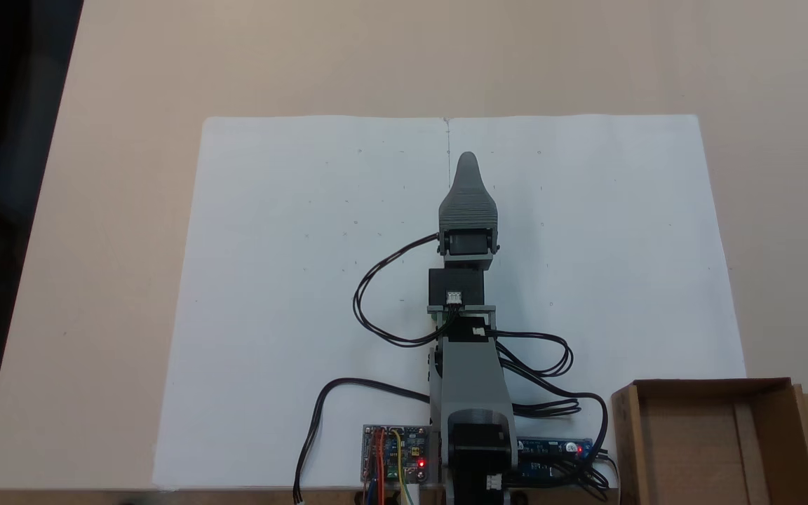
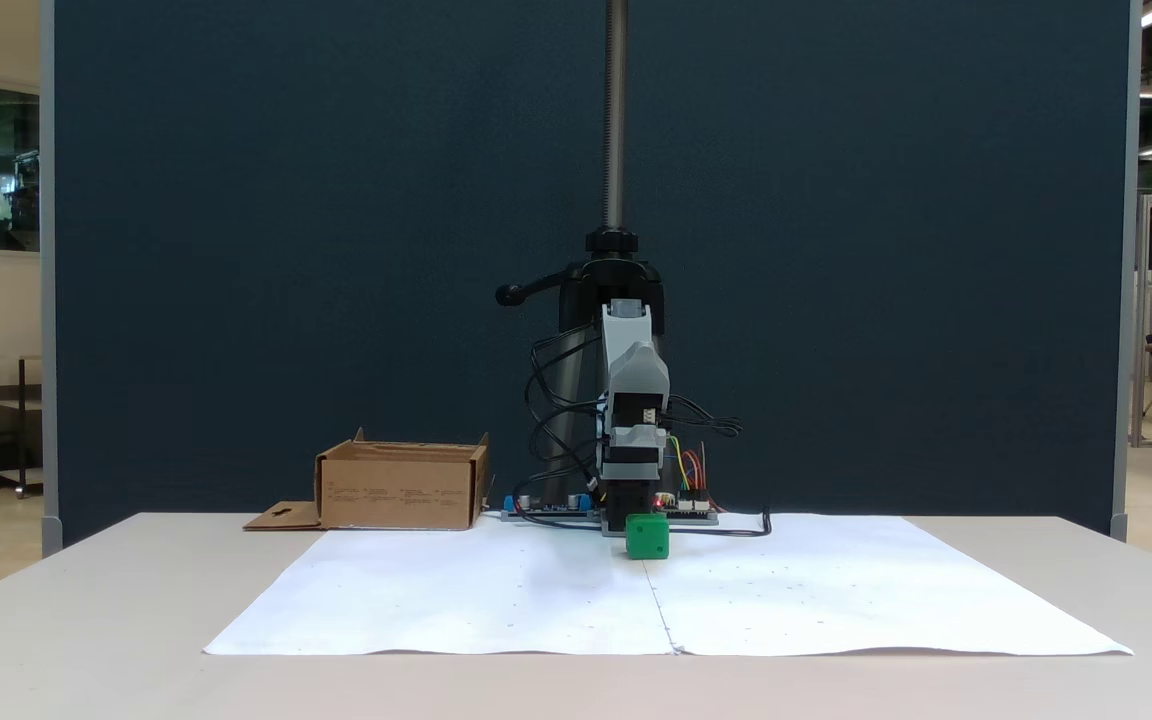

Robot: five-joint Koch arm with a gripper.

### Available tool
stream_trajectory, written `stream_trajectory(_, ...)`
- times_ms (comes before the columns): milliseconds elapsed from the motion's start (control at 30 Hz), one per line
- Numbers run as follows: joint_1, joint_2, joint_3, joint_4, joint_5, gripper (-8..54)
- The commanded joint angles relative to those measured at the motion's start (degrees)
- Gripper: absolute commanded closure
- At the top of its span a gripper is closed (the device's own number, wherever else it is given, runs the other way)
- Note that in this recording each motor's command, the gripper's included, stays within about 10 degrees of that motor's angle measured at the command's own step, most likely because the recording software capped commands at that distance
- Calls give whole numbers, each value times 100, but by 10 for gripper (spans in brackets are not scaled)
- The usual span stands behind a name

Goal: Grasp a green dice and put it in the bin.

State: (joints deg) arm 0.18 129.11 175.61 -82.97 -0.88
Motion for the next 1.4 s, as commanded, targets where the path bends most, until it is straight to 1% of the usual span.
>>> stream_trajectory(0,123,589,378,-272,-492,17)
stream_trajectory(167,79,580,79,-211,-510,52)
stream_trajectory(267,-70,580,-334,466,-510,52)
stream_trajectory(433,-167,580,-1389,2406,-448,52)
stream_trajectory(800,-316,571,-3902,6730,369,50)
stream_trajectory(900,-483,554,-4307,7847,633,49)
stream_trajectory(1067,-501,413,-5142,9771,712,49)
stream_trajectory(1167,-483,316,-5273,10949,791,49)
stream_trajectory(1233,-519,316,-5361,11503,809,49)
stream_trajectory(1367,-721,413,-5370,13236,791,48)
